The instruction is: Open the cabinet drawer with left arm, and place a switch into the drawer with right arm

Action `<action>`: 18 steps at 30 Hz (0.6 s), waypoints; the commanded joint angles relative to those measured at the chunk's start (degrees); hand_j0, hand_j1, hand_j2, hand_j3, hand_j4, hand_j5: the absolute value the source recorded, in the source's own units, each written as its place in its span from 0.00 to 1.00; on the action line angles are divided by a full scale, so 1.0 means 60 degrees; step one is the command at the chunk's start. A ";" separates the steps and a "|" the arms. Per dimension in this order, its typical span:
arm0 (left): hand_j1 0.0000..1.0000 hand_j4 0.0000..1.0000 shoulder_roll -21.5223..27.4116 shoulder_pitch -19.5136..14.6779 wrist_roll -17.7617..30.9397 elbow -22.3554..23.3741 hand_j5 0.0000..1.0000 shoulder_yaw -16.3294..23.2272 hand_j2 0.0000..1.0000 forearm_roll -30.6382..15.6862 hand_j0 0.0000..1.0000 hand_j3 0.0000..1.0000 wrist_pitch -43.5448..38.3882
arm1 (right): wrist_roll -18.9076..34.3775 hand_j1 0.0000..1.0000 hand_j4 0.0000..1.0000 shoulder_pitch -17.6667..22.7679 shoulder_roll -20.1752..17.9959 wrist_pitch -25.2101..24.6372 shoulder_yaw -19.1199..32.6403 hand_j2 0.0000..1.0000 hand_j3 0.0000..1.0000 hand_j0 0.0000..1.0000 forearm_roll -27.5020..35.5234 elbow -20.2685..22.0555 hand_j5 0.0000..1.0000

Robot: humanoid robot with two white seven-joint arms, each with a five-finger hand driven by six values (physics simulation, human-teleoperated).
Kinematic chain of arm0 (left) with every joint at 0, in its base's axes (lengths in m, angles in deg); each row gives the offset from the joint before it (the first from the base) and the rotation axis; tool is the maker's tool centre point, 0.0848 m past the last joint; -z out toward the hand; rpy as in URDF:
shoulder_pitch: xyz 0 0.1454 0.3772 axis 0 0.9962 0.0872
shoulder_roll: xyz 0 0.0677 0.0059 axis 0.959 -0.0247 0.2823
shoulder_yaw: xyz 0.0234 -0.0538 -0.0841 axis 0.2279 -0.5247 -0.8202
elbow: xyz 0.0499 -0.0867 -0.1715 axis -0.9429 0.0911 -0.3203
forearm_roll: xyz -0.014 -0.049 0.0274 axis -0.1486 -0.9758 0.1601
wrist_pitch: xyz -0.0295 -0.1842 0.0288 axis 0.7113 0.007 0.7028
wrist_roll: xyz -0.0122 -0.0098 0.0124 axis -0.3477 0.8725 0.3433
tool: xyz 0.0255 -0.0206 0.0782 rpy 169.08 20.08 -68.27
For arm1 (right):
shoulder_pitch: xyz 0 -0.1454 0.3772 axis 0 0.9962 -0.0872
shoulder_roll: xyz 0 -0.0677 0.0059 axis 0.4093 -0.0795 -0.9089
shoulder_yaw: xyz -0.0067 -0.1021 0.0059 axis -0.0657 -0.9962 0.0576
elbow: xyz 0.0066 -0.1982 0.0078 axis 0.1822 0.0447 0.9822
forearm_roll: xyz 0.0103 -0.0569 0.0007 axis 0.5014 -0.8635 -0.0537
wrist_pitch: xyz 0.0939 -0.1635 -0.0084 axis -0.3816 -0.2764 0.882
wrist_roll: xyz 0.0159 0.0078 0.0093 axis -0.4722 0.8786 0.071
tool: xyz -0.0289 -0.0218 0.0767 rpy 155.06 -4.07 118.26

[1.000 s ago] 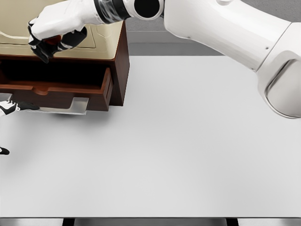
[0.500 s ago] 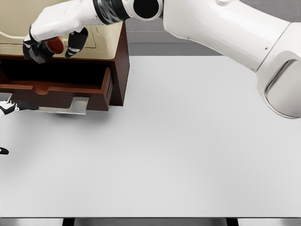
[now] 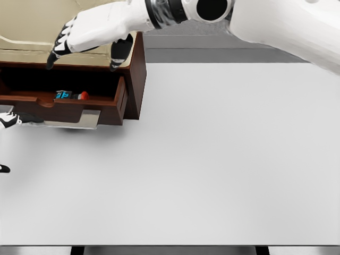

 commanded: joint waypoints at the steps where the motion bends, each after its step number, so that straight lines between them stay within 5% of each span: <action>1: 1.00 1.00 -0.0047 0.0006 -0.0016 0.0006 1.00 -0.0044 1.00 -0.0066 1.00 1.00 -0.0008 | -0.0046 1.00 1.00 -0.0015 -0.3083 -0.0017 0.0020 1.00 1.00 1.00 0.0059 0.2753 1.00; 3: 1.00 1.00 -0.0076 -0.0082 -0.0016 0.0006 1.00 -0.0059 1.00 -0.0066 1.00 1.00 -0.0008 | -0.0061 1.00 1.00 0.0014 -0.4314 -0.0017 -0.0038 1.00 1.00 1.00 0.0059 0.3530 1.00; 7: 1.00 1.00 -0.0091 -0.0331 -0.0016 0.0021 1.00 -0.0073 1.00 -0.0124 1.00 1.00 -0.0008 | -0.0749 1.00 1.00 0.0454 -0.5560 -0.0017 -0.0829 1.00 1.00 1.00 0.0059 0.3633 1.00; 18: 1.00 1.00 -0.0926 -0.1313 0.0043 0.0006 1.00 -0.0307 1.00 -0.0081 1.00 1.00 -0.0008 | -0.0764 1.00 1.00 0.1304 -0.5824 -0.0017 -0.1005 1.00 1.00 1.00 0.0015 0.3575 1.00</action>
